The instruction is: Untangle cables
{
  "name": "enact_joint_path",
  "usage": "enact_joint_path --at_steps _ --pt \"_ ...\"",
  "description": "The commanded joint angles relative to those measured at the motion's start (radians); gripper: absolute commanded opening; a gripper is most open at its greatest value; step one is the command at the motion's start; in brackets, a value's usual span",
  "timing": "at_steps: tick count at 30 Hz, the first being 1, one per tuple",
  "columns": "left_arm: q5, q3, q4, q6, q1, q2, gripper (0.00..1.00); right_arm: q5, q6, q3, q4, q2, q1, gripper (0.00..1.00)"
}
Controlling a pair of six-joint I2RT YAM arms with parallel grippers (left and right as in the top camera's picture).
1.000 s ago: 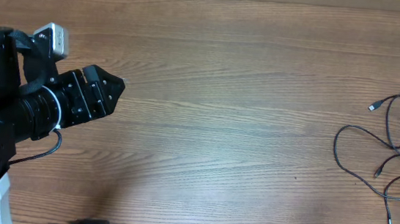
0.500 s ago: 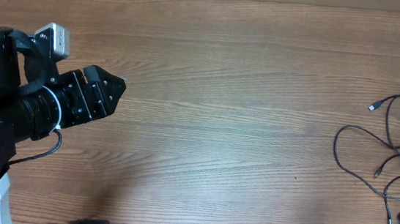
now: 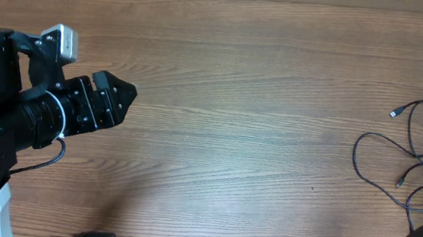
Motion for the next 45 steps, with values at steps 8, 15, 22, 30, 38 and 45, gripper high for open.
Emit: enact_joint_path --at_steps 8,15,22,30,38,45 --pt "0.087 -0.002 -0.002 0.069 0.004 0.001 0.77 0.131 0.023 -0.24 0.1 -0.274 -0.07 1.0" --pt "0.087 -0.002 -0.002 0.076 0.004 0.0 0.78 0.177 -0.058 -0.49 0.284 -0.303 -0.084 1.0" --pt "0.087 -0.002 -0.002 0.095 0.004 0.0 0.79 0.09 -0.062 -0.681 0.532 -0.303 -0.13 1.0" --pt "0.087 -0.002 -0.002 0.094 0.004 0.0 0.81 0.123 -0.062 -0.778 0.736 -0.302 -0.151 1.0" --pt "0.087 -0.002 -0.002 0.093 0.004 0.0 0.82 0.226 -0.056 -0.804 0.817 -0.267 -0.151 1.0" --pt "0.087 -0.002 -0.002 0.093 0.004 0.001 0.82 0.241 -0.035 -0.804 0.869 -0.201 -0.151 0.78"
